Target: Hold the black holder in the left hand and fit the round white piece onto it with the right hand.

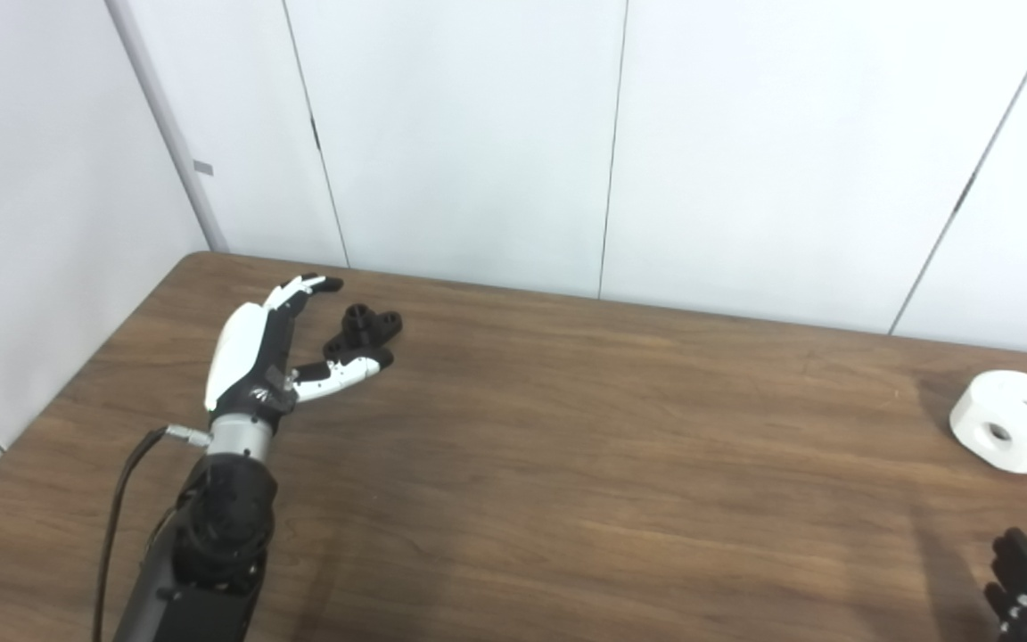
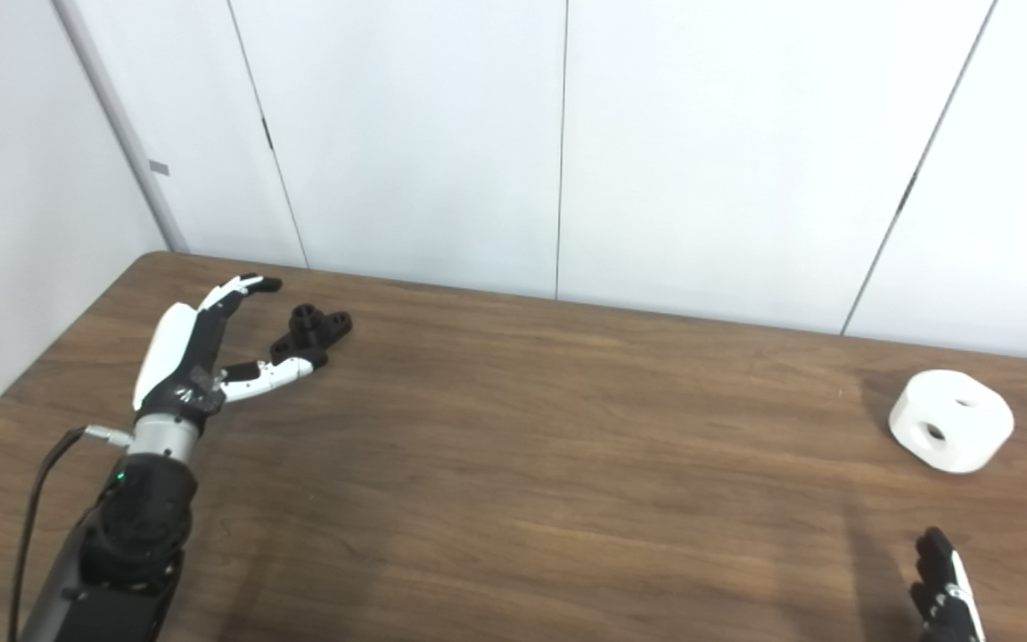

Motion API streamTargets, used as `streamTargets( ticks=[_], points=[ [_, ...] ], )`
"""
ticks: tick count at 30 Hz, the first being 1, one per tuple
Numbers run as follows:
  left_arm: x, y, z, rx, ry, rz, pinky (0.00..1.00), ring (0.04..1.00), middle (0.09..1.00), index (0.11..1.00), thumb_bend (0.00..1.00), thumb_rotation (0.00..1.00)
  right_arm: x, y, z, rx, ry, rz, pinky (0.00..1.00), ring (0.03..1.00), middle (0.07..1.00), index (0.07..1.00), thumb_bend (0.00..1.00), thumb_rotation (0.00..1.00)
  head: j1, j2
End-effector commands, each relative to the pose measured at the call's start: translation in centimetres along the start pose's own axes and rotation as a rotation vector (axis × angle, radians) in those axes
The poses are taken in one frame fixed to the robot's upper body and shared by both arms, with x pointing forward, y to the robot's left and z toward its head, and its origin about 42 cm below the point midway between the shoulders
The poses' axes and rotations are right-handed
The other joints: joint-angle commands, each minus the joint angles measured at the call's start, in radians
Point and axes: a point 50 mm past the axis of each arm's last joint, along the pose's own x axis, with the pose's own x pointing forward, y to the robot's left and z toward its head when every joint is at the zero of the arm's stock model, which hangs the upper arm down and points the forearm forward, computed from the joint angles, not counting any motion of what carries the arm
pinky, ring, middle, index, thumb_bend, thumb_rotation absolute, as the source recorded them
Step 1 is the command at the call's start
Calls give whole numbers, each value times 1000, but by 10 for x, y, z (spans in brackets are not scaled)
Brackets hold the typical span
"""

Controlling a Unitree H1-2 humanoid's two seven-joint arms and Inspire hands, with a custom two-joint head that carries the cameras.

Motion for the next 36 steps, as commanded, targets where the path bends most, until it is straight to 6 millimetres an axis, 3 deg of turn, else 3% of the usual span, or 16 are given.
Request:
streamTargets(
  ticks=[1, 8, 14, 22, 36],
  points=[
    [19, 18, 14, 46, -71, 78, 962, 995, 945, 832, 834, 299, 3, 4, -5, 18, -7, -7, 1000, 995, 978, 971, 650, 1000, 0, 0],
    [52, 8, 4, 182, -40, 85, 1000, 998, 943, 816, 869, 326, 2, 4, -5, 22, -5, -7, 1000, 1000, 984, 970, 658, 1000, -1, 0],
    [69, -2, -2, 251, -11, 111, 1000, 1000, 947, 822, 896, 360, 2, 4, -5, 6, -8, -9, 1000, 1000, 984, 972, 650, 1000, 2, 2],
    [81, -11, -11, 312, 24, 97, 1000, 1000, 999, 900, 900, 390, 2, 3, -5, 8, 0, -12, 1000, 1000, 981, 973, 673, 1000, 0, 3],
    [85, -16, -17, 346, 109, 54, 1000, 1000, 1000, 854, 912, 407, 0, 2, -6, 10, -1, -11, 1000, 1000, 980, 969, 656, 1000, 0, 6]
  ],
)
